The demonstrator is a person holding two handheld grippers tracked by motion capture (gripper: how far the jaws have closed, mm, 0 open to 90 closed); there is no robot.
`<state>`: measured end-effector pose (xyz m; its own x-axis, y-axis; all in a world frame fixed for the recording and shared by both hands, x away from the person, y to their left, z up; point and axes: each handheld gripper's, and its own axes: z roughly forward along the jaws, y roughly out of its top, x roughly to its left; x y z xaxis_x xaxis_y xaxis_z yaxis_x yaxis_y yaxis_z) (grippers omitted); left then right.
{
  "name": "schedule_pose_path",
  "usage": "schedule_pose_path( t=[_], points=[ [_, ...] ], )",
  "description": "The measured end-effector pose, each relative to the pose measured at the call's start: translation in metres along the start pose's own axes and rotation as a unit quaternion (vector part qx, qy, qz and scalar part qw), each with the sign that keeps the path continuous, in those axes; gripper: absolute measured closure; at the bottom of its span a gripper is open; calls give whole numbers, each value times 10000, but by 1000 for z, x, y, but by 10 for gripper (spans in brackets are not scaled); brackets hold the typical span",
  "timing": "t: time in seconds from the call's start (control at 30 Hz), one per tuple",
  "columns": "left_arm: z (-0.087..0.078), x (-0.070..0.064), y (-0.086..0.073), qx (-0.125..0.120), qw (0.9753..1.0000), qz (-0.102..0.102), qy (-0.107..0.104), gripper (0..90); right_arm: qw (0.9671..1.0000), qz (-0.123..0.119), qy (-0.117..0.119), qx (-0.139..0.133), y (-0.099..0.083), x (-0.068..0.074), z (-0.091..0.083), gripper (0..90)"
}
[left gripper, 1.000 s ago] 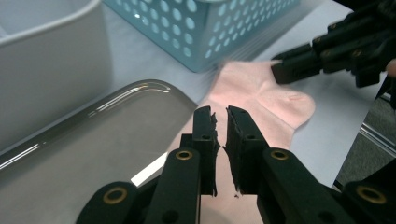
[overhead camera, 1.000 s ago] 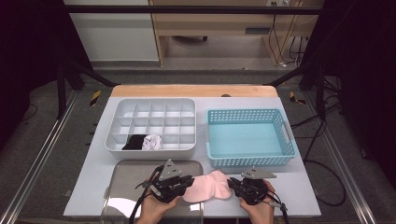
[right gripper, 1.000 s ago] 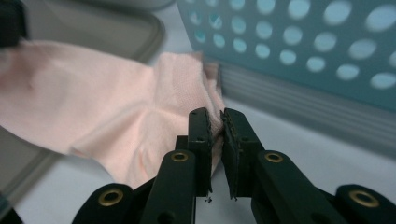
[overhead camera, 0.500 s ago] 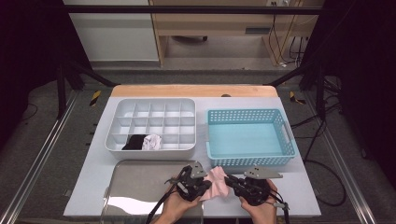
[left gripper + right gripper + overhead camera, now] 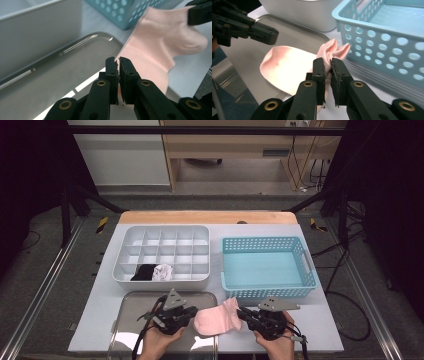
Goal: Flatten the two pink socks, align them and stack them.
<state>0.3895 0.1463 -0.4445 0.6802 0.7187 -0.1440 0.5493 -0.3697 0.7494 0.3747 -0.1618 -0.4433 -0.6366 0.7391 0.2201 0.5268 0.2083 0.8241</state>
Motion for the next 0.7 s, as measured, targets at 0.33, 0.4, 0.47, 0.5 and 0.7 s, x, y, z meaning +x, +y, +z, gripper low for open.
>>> schedule_pose_path(
  t=[0.33,0.4,0.47,0.5,0.7],
  points=[
    [3,0,-23,164,9996,-125,-188,867,9996,-158,224,-30,11,16,7,822],
    [4,-2,-24,171,9996,-103,-216,873,9993,-211,314,-42,14,21,11,822],
    [5,-4,-24,177,9996,-75,-227,879,9988,-270,415,-19,17,27,16,822],
    [6,-5,-25,168,9996,-64,-228,883,9985,-298,456,0,18,30,18,822],
    [8,-4,-25,193,9996,-59,-221,887,9958,-478,752,213,21,48,39,819]
  ],
)
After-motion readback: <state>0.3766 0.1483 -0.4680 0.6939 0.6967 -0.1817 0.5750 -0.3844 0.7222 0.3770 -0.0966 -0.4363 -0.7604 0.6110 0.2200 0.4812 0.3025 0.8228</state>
